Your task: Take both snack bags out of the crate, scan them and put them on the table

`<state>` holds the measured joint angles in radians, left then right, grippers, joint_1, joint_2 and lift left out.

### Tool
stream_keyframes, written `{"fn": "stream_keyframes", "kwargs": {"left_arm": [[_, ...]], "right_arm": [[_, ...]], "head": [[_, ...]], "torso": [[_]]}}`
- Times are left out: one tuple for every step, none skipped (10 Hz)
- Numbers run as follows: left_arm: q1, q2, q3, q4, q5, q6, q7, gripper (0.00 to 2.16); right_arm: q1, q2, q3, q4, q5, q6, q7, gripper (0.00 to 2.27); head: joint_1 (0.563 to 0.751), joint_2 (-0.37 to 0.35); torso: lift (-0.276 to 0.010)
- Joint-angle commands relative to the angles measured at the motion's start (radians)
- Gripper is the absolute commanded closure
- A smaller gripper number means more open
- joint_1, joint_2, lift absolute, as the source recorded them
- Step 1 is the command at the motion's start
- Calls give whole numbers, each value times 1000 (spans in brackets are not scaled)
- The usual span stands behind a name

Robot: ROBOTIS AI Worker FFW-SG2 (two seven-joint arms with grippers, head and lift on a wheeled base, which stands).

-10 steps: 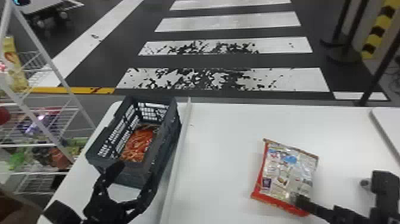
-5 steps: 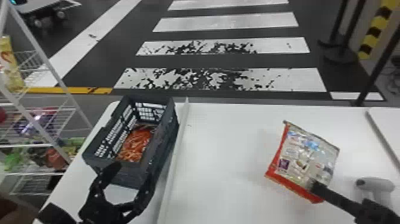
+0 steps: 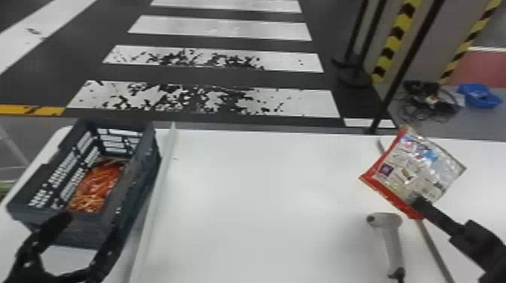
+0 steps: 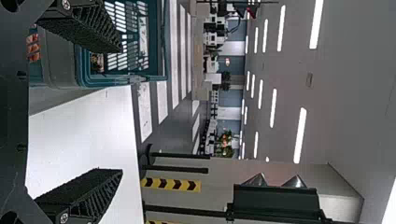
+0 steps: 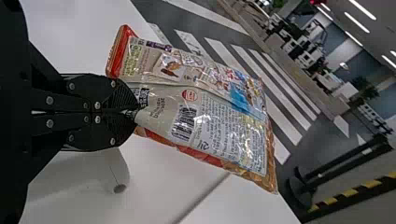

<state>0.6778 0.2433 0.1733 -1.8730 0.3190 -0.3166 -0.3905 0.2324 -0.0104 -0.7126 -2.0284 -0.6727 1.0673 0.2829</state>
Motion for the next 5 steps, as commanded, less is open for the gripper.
{"fn": "stream_keyframes", "kwargs": {"left_arm": [[-1, 1, 2, 0, 0, 0, 1, 80], [-1, 1, 3, 0, 0, 3, 2, 83], [-3, -1, 3, 0, 0, 3, 5, 83], [-4, -1, 5, 1, -1, 6, 5, 83], [-6, -2, 3, 1, -3, 6, 5, 83]], "right_arm": [[-16, -13, -87, 53, -2, -71, -16, 2260], [-30, -14, -133, 96, 5, -117, -41, 2260], [-44, -19, -156, 142, 28, -181, -67, 2260], [-61, -23, -171, 186, 67, -221, -88, 2260], [-73, -40, -176, 240, 88, -261, -97, 2260]], "head": [[695, -127], [695, -193], [695, -252], [695, -309], [695, -334]], "torso": [[-92], [-92], [-92], [-92], [-92]]}}
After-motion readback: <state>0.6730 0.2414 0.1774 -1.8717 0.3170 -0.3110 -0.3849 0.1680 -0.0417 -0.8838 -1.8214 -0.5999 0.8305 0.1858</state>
